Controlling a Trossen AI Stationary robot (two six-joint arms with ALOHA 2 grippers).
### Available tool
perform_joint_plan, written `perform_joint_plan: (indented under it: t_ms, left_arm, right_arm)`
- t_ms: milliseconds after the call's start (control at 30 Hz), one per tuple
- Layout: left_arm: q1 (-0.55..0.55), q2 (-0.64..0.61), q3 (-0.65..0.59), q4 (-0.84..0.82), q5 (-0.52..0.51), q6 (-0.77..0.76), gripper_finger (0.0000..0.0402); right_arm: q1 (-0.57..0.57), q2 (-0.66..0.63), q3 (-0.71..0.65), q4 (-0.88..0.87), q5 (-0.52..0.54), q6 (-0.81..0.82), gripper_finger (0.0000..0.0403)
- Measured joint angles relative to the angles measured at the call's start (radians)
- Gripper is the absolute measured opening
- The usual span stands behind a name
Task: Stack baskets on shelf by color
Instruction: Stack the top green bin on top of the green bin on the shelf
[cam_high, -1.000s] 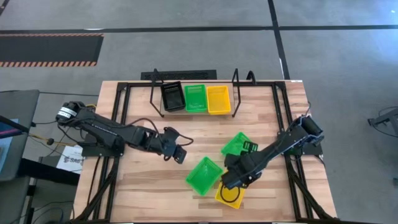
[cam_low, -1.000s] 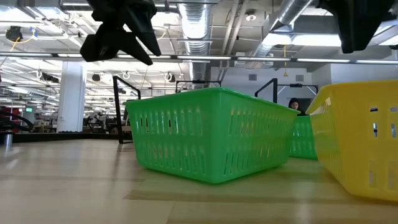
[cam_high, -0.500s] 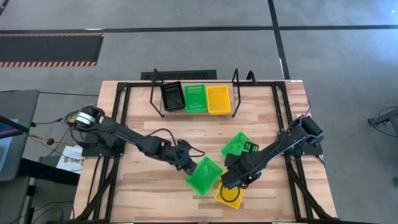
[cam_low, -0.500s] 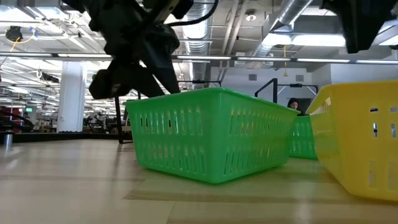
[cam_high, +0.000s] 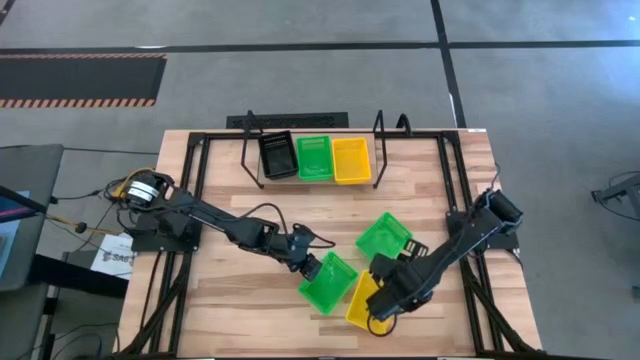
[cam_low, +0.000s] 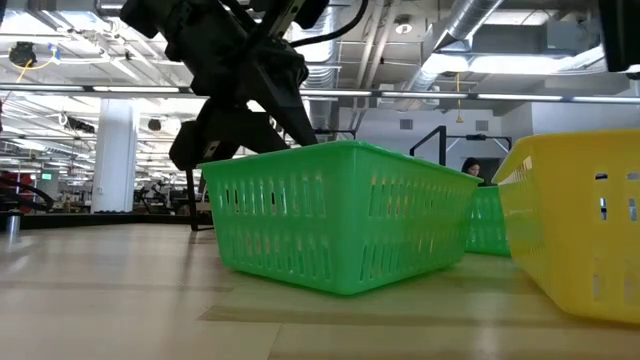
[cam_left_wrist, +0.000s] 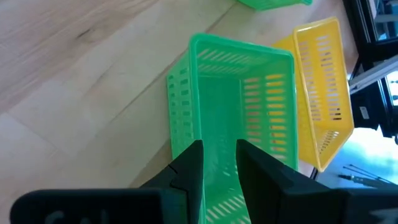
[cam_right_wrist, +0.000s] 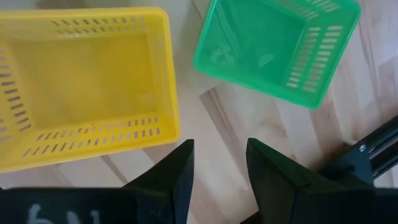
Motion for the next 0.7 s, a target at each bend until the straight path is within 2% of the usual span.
perform_joint_plan:
  t_ms: [267, 700]
  left_arm:
    - [0.001, 0.000, 0.000, -0.001, 0.003, 0.001, 0.0082]
    - [0.001, 0.000, 0.000, -0.045, -0.001, 0.013, 0.0082]
  right_arm:
    - [0.021, 0.000, 0.000, 0.000, 0.000, 0.074, 0.0165]
    - [0.020, 0.000, 0.000, 0.000, 0.002, 0.070, 0.0165]
